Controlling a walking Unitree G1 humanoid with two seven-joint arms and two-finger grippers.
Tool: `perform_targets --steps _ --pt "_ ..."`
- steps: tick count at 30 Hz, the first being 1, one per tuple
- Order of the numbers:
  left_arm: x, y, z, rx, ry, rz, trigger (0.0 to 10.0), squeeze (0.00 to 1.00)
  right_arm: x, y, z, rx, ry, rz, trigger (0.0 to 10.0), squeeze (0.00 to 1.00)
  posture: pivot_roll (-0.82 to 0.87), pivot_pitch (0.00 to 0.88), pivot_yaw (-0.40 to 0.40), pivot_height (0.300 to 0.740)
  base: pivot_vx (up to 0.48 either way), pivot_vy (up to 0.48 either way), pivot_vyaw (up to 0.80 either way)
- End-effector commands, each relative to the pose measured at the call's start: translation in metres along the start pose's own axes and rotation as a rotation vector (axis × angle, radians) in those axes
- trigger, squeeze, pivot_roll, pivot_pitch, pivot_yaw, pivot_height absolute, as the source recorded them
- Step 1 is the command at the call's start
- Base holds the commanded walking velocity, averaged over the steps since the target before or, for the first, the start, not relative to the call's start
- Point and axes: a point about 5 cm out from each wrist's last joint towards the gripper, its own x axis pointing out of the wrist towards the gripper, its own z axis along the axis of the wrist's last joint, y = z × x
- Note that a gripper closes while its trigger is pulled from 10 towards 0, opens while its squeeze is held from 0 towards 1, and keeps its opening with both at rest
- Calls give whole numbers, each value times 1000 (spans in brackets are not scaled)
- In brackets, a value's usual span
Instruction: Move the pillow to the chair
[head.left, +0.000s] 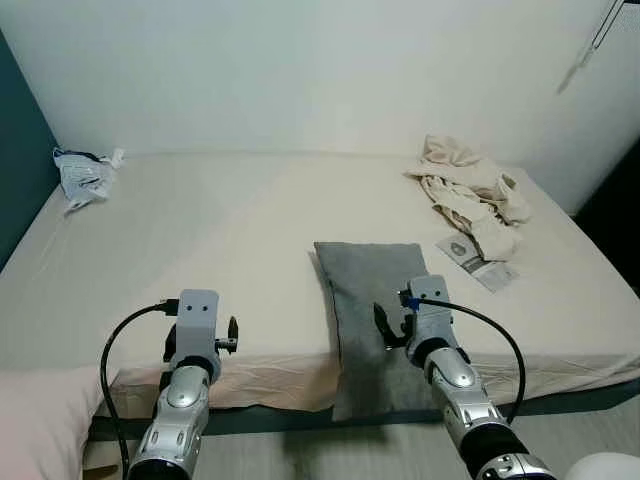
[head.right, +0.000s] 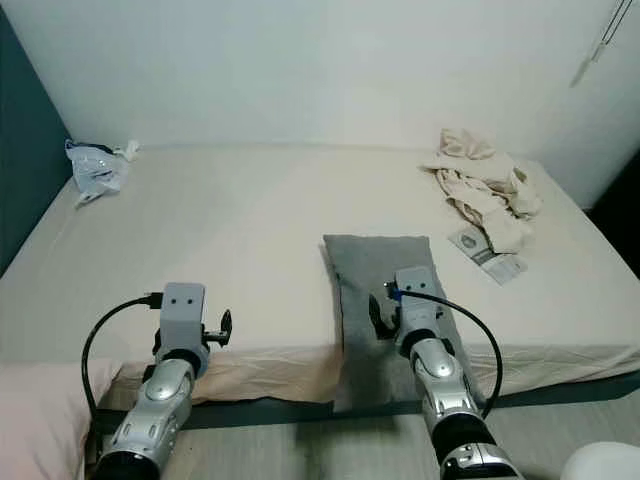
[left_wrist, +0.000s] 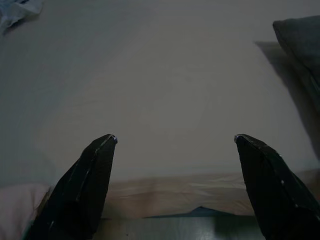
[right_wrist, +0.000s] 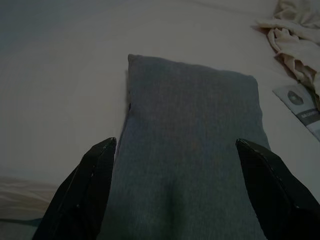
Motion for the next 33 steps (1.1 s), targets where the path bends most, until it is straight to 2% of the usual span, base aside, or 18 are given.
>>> perform_targets --steps 1,10,18,28,30,33 --pt "-2 -2 -4 6 7 -11 10000 0 -3 -4 -4 21 5 -18 10000 0 -3 66 -47 666 0 0 0" --pt "-3 -6 -3 4 8 -54 10000 0 -3 -6 -4 32 -3 -23 10000 0 -1 64 -38 651 0 0 0" --pt "0 -18 7 -59 6 -189 10000 0 -3 -14 -1 46 -5 -54 10000 0 2 65 -23 631 0 0 0" --pt "4 -15 10 -46 7 -188 10000 0 -3 -22 1 45 -3 -79 10000 0 3 71 -16 607 0 0 0" --pt "4 -14 10 -41 11 -193 10000 0 -3 -26 3 50 -17 -90 10000 0 4 74 -14 592 0 0 0" --pt "4 -14 11 -40 14 -198 10000 0 -2 -32 7 55 -29 -106 10000 0 8 78 -11 592 0 0 0"
